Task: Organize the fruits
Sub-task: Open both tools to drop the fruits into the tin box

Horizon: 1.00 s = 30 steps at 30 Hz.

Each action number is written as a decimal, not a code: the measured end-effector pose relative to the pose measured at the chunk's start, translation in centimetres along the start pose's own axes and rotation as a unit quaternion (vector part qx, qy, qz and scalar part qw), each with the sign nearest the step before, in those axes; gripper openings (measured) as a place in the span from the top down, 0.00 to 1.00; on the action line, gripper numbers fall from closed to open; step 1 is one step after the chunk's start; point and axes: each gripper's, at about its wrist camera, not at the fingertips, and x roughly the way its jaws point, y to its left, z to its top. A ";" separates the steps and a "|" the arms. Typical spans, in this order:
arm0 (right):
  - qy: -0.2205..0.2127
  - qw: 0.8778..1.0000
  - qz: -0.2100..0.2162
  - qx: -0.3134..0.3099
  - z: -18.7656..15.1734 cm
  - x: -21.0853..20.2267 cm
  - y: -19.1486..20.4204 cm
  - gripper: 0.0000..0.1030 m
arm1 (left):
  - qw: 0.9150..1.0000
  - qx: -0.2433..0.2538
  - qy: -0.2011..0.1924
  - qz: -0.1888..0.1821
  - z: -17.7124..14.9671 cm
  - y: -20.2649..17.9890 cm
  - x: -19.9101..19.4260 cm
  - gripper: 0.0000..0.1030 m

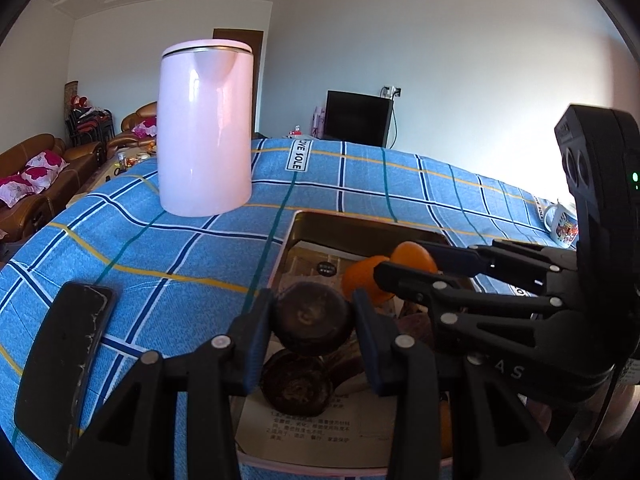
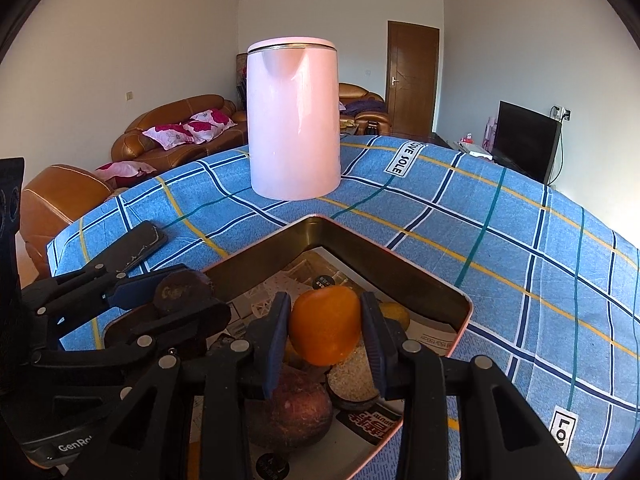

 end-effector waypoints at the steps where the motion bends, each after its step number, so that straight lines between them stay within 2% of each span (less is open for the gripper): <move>1: 0.003 1.000 0.002 0.000 0.0 0.1 0.0 0.63 | 1.000 0.001 0.000 0.001 0.0 0.0 -0.1 0.60; 2: 0.004 1.000 0.002 -0.001 0.0 0.1 0.0 0.63 | 1.000 0.002 -0.001 0.002 0.0 0.0 -0.1 0.60; 5: 0.002 1.000 -0.008 0.003 0.0 -0.2 -0.2 0.51 | 1.000 0.001 -0.006 0.000 0.0 0.0 -0.6 0.57; 9: -0.009 1.000 -0.004 0.013 -0.2 -1.1 -0.7 0.45 | 1.000 0.002 -0.023 0.008 0.1 0.1 -1.7 0.33; 11: -0.016 1.000 -0.003 0.017 -0.3 -1.7 -0.9 0.40 | 1.000 0.003 -0.029 0.003 0.2 0.1 -2.3 0.29; 13: -0.026 0.999 -0.006 0.022 -0.4 -2.5 -1.1 0.31 | 0.999 0.007 -0.034 0.005 0.2 -0.2 -2.8 0.25; 15: -0.033 0.999 -0.007 0.027 -0.6 -3.3 -1.3 0.31 | 0.999 0.010 -0.039 0.004 0.2 -0.4 -3.2 0.22; 18: -0.042 0.999 -0.013 0.031 -0.8 -4.6 -1.4 0.30 | 0.999 0.010 -0.052 0.009 0.1 -0.5 -3.9 0.09; 24: -0.065 0.997 -0.021 0.040 -1.6 -7.5 -1.8 0.25 | 0.998 0.011 -0.067 0.007 0.3 -0.8 -5.0 0.07; 30: -0.081 0.996 -0.027 0.041 -2.5 -9.6 -1.8 0.24 | 0.997 0.019 -0.073 0.005 0.3 -1.6 -5.6 0.06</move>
